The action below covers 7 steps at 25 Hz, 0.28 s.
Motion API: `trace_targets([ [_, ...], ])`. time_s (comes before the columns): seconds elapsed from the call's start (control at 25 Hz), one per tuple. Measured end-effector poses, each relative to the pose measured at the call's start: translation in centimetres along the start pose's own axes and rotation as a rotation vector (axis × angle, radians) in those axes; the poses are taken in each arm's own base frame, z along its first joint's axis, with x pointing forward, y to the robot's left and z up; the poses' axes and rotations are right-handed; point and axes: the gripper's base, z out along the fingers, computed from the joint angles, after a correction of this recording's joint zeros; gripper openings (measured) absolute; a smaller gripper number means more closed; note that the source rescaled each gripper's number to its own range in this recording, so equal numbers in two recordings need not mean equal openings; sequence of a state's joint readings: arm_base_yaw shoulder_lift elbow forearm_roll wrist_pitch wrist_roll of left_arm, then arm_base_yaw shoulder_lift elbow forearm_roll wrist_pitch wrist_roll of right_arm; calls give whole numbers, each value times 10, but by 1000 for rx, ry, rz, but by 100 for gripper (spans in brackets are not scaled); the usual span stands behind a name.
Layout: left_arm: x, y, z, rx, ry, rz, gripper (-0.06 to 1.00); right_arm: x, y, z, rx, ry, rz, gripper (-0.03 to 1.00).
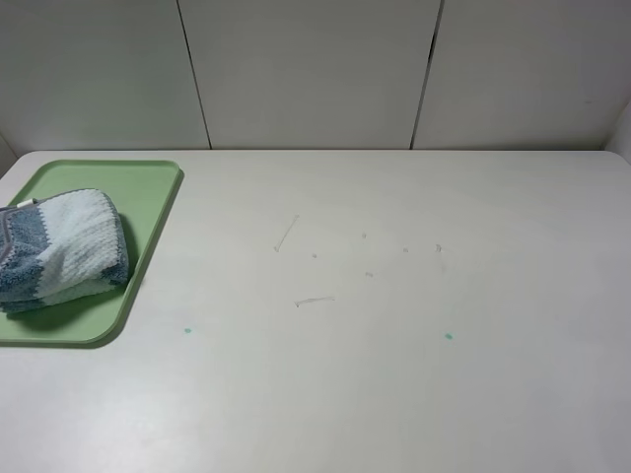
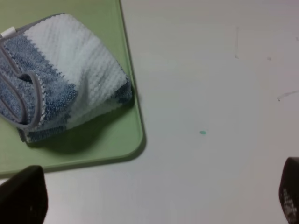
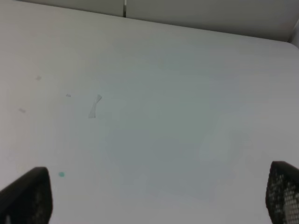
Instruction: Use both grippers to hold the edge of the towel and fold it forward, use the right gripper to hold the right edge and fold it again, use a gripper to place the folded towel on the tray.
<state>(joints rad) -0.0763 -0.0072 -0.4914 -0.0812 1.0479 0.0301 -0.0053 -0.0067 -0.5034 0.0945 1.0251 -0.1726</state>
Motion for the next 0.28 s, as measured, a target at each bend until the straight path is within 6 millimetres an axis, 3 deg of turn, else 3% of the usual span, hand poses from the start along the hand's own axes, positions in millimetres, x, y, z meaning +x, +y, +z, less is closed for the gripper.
trace_targets([
  [0.28,0,0,0,0,0,0,100,0,0,0,-1,0,0,100],
])
